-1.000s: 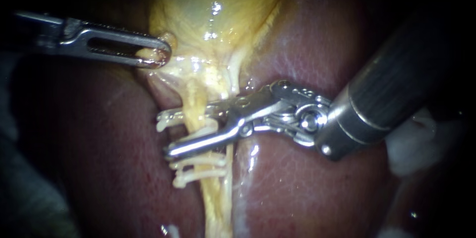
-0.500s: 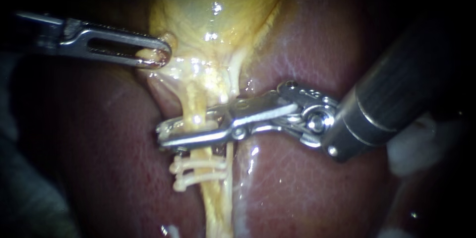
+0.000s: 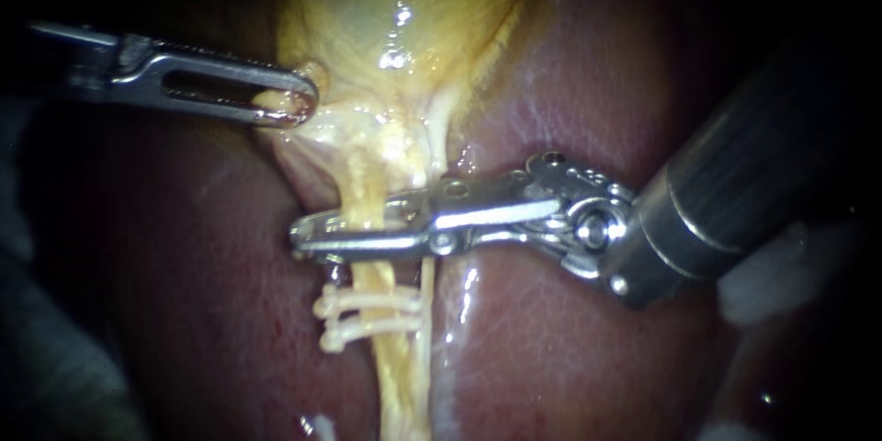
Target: Clipping third clip left tube
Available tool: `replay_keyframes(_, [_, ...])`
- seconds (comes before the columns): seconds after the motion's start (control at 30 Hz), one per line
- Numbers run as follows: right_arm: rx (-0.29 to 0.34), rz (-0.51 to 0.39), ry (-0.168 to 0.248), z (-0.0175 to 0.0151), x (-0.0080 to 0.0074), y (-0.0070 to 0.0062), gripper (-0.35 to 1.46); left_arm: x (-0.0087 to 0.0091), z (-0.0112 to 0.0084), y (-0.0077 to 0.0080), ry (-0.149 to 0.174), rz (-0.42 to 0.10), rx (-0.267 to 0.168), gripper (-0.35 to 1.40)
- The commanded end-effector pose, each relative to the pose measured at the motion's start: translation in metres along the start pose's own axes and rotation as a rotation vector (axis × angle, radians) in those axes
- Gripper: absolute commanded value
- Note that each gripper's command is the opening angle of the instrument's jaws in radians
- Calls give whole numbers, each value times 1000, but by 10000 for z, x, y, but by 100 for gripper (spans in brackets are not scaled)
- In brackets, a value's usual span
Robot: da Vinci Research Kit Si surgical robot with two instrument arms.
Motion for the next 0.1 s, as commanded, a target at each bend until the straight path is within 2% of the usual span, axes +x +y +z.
replay_keyframes(0.03, [0, -1, 0, 0, 0, 0, -35, 0, -1, 0, 0, 0, 0, -35])
replay_keyframes(0.1, [-2, -2, 0, 0, -2, 1, -35, 0, -1, 0, 0, 0, 0, -35])
